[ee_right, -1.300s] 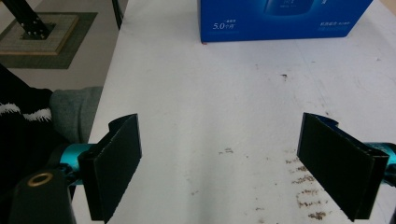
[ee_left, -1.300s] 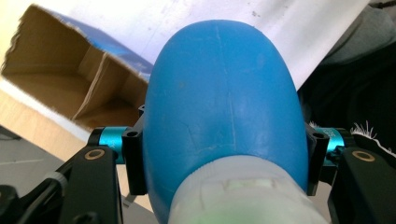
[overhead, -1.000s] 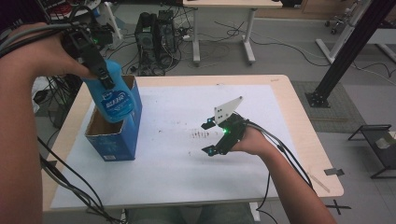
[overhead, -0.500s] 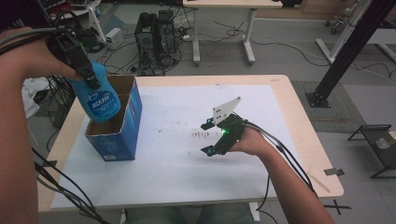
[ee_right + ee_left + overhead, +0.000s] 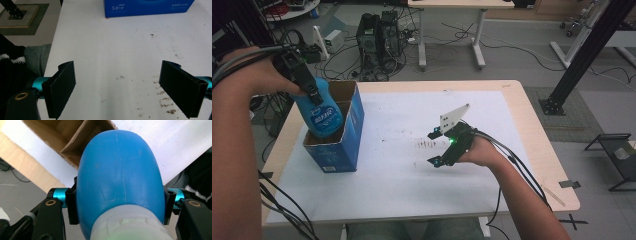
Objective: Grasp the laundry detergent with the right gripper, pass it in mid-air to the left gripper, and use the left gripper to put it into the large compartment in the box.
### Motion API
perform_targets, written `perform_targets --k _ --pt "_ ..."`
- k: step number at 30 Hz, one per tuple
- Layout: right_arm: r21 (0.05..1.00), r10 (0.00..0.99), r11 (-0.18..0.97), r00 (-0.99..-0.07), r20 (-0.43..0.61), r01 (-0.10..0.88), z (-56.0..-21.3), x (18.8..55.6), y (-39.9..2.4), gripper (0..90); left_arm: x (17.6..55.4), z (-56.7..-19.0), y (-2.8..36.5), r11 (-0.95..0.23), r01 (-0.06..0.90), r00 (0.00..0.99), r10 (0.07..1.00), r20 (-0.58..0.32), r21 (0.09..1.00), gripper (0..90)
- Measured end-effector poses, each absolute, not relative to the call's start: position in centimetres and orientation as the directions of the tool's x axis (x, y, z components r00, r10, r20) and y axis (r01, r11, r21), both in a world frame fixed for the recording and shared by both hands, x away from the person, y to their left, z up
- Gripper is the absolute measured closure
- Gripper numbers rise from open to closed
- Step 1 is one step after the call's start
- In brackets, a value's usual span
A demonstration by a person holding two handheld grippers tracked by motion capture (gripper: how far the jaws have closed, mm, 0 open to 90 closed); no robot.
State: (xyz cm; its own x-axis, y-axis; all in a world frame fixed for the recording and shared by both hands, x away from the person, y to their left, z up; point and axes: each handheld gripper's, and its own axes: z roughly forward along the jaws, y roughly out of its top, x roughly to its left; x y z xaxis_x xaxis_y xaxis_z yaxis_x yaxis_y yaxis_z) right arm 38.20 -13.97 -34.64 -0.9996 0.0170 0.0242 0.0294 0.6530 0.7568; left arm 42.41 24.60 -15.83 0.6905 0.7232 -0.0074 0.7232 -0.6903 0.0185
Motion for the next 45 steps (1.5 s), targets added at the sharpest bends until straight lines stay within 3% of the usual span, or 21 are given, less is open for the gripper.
perform_targets --k 21,45 --pt "0.747 0.021 0.664 -0.999 0.037 0.041 -34.6 38.0 -14.0 12.9 43.8 -23.6 24.6 -0.74 0.671 0.738 0.672 -0.055 -0.044 37.8" --pt "0.752 0.01 0.659 -1.0 0.029 0.028 -35.0 38.1 -13.6 13.0 44.2 -28.5 24.7 -0.76 0.646 0.759 0.649 -0.05 -0.065 37.7"
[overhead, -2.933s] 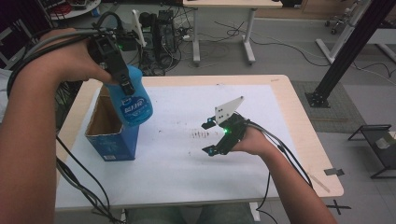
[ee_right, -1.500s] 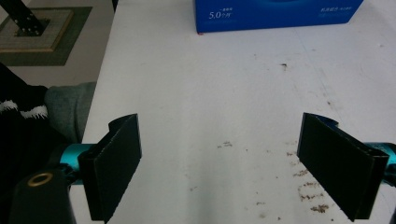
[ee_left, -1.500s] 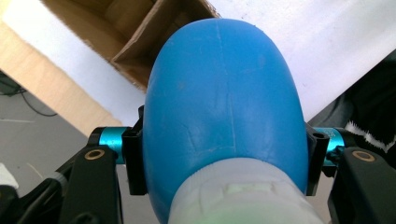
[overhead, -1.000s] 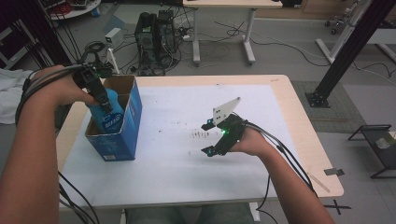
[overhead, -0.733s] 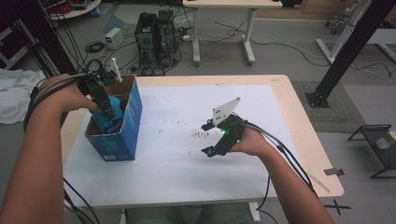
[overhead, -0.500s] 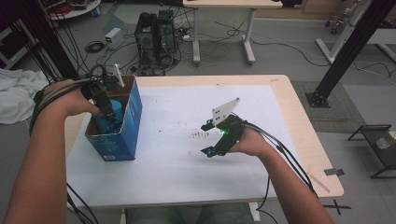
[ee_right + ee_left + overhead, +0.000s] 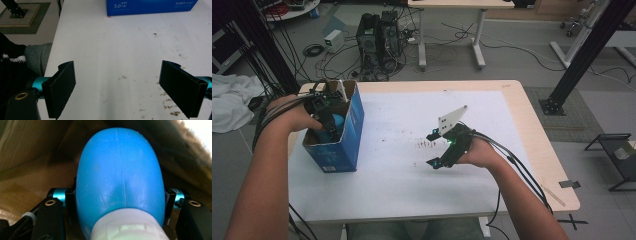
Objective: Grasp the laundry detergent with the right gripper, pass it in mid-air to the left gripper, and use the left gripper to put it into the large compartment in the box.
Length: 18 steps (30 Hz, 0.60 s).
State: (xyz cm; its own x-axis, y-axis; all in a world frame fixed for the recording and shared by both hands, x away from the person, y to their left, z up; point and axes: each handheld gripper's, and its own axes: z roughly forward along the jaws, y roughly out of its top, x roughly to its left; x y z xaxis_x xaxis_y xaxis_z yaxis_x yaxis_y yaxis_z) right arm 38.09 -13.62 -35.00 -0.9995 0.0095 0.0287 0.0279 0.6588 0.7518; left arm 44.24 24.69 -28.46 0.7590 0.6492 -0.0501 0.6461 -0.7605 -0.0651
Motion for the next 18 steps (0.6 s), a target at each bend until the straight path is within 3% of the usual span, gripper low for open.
perform_targets --k 18 --pt "0.755 0.01 0.655 -1.0 0.024 0.025 -34.8 37.86 -13.66 13.0 43.95 -28.21 24.44 -0.769 0.634 0.768 0.638 -0.057 -0.078 34.4"
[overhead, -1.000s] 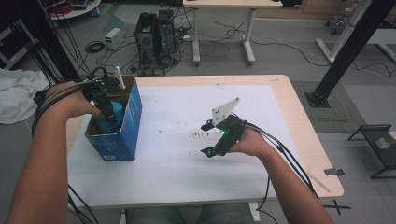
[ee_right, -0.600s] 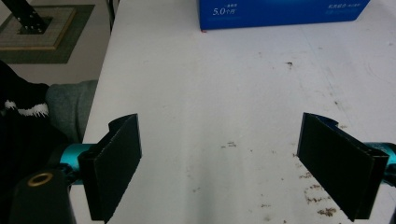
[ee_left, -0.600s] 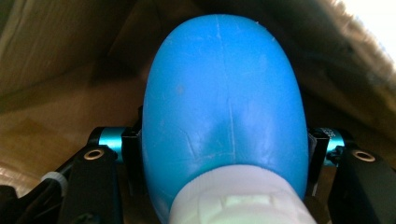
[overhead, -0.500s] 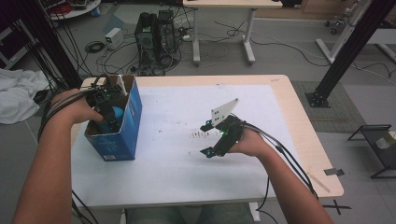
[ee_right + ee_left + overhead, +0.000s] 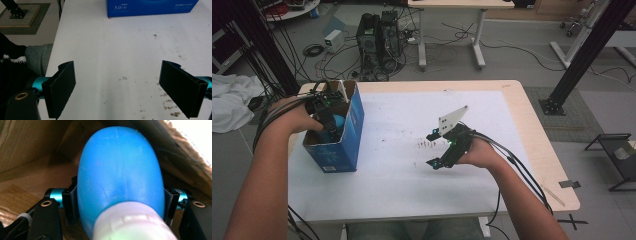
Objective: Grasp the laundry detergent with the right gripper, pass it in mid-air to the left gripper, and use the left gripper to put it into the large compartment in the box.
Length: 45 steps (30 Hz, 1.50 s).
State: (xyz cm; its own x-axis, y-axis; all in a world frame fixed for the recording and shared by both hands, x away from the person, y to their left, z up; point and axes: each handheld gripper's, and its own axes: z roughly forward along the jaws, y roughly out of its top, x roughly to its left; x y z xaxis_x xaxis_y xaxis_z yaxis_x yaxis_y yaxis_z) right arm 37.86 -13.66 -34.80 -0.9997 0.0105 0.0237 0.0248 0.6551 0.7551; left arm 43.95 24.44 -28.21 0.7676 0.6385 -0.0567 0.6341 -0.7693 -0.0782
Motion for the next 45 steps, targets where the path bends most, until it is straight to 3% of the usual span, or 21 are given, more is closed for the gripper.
perform_targets --k 29,45 --pt "0.761 0.009 0.648 -1.0 0.021 0.022 -34.6 37.9 -13.9 13.0 43.3 -26.4 24.6 -0.751 0.658 0.75 0.66 -0.038 -0.063 26.5" --pt "0.765 0.021 0.644 -1.0 0.012 0.022 -33.9 37.9 -14.5 13.0 42.0 -22.8 24.5 -0.75 0.661 0.75 0.662 -0.013 -0.018 19.4"
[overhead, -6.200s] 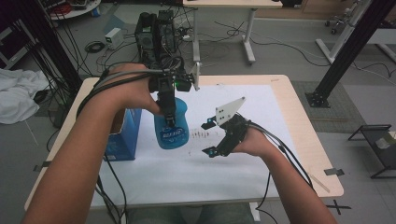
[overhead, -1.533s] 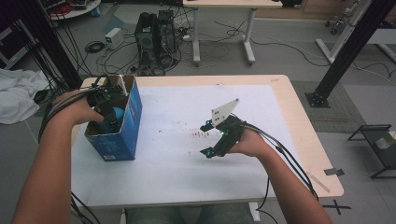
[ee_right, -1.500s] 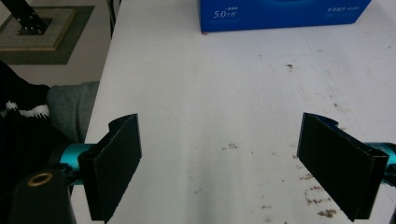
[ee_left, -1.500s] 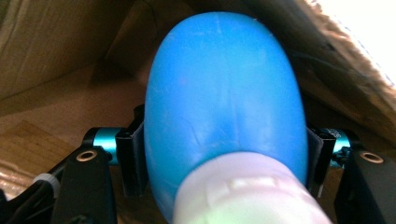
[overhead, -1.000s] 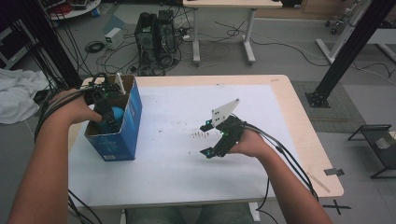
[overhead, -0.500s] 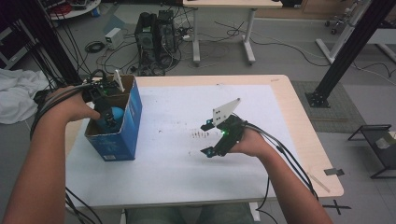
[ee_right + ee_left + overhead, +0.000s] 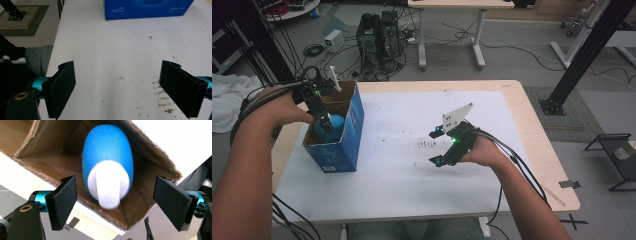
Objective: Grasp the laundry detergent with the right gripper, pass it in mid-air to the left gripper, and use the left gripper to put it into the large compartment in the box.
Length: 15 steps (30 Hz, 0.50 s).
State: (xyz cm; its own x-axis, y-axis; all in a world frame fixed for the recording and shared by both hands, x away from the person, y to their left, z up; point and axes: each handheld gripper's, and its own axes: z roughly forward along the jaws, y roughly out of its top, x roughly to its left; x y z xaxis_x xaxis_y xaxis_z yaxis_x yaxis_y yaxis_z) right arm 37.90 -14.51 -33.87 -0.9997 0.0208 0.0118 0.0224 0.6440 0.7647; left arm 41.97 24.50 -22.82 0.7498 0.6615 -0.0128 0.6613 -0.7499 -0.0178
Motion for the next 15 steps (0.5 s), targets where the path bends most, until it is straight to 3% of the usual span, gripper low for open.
perform_targets --k 15 --pt "0.748 0.04 0.664 -0.999 -0.013 0.017 -32.3 37.8 -15.9 13.0 40.6 -19.3 22.6 -0.8 0.599 0.8 0.599 0.017 -0.015 17.0"
